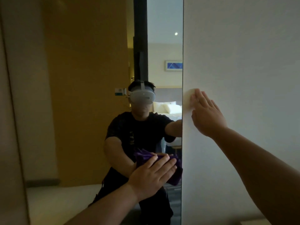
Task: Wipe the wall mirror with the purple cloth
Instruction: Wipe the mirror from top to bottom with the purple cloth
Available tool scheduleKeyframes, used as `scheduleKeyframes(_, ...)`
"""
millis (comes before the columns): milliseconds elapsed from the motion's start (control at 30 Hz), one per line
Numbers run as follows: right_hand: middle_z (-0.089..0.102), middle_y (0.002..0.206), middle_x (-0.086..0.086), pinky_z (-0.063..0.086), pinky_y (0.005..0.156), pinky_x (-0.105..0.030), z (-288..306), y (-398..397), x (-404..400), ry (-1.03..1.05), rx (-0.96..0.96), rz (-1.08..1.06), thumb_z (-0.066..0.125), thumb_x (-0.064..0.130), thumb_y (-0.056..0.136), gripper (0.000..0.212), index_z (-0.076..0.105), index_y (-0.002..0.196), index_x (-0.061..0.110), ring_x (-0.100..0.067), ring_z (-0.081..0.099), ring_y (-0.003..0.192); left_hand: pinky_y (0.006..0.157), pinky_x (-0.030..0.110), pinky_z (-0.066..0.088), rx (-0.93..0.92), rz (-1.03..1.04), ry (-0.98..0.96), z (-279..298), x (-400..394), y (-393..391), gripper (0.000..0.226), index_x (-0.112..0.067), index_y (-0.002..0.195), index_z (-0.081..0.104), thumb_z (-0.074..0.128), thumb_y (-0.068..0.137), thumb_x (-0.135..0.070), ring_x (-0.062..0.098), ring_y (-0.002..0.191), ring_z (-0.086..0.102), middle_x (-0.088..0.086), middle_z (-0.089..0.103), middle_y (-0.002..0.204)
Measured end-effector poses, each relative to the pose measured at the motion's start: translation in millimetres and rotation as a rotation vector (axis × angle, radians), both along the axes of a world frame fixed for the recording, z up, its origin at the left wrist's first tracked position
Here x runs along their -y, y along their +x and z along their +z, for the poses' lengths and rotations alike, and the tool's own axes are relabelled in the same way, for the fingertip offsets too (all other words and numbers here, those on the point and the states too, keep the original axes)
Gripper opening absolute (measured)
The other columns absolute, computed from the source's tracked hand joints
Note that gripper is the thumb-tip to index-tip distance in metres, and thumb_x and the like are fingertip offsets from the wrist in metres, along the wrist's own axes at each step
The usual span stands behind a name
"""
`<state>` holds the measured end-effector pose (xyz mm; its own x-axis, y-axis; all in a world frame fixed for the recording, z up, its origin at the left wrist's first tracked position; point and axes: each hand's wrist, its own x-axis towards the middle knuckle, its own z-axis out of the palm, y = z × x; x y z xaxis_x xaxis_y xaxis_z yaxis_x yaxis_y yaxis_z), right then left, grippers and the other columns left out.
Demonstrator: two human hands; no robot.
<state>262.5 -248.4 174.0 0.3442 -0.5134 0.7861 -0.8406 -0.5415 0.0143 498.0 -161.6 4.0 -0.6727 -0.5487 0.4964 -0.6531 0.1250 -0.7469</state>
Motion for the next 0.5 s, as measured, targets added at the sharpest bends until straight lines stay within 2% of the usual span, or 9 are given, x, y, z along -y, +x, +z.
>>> scheduleKeyframes(133, 0.002, 0.167, -0.008, 0.018, 0.123, -0.047, -3.9, 12.6, -20.8, 0.017, 0.101, 0.022, 0.038, 0.024, 0.103, 0.059, 0.015, 0.157, 0.015, -0.026, 0.006, 0.153, 0.101, 0.040, 0.046, -0.060, -0.089, 0.011, 16.8, -13.8, 1.2, 0.046, -0.018, 0.144, 0.046, 0.052, 0.100, -0.029, 0.025, 0.130, 0.049, 0.005, 0.049, 0.149)
scheduleKeyframes(233, 0.014, 0.165, -0.011, 0.022, 0.119, -0.045, -20.5, 32.8, -48.5, -0.059, 0.237, 0.118, 0.040, 0.030, 0.103, 0.057, 0.024, 0.156, 0.015, -0.029, 0.018, 0.150, 0.095, 0.040, 0.049, -0.253, -0.119, 0.001, 24.8, -33.3, 17.0, 0.043, -0.017, 0.141, 0.048, 0.052, 0.099, -0.021, 0.025, 0.122, 0.054, 0.005, 0.052, 0.145)
scheduleKeyframes(333, 0.017, 0.165, -0.009, 0.020, 0.121, -0.046, -50.1, 68.6, -65.0, -0.144, 0.128, 0.194, 0.045, 0.040, 0.104, 0.060, 0.023, 0.157, 0.021, -0.025, 0.012, 0.152, 0.091, 0.039, 0.047, -0.357, -0.095, -0.057, 25.9, -64.3, 58.7, 0.045, -0.015, 0.139, 0.053, 0.056, 0.094, -0.015, 0.025, 0.118, 0.057, 0.005, 0.054, 0.143)
scheduleKeyframes(433, 0.029, 0.160, -0.010, 0.025, 0.119, -0.049, -83.4, 117.3, -80.9, -0.204, 0.114, 0.352, 0.055, 0.026, 0.101, 0.052, 0.041, 0.150, 0.015, -0.024, 0.020, 0.151, 0.089, 0.042, 0.050, -0.450, -0.076, -0.139, 23.9, -99.8, 110.5, 0.036, -0.010, 0.133, 0.062, 0.043, 0.103, -0.015, 0.028, 0.116, 0.060, 0.008, 0.060, 0.138)
scheduleKeyframes(500, 0.033, 0.158, -0.013, 0.026, 0.118, -0.055, -105.0, 153.0, -99.8, -0.234, 0.057, 0.449, 0.052, 0.020, 0.098, 0.045, 0.051, 0.142, 0.011, -0.028, 0.022, 0.150, 0.091, 0.045, 0.049, -0.494, -0.030, -0.182, 20.3, -121.7, 148.5, 0.036, -0.008, 0.132, 0.062, 0.043, 0.102, -0.013, 0.029, 0.118, 0.058, 0.010, 0.060, 0.137)
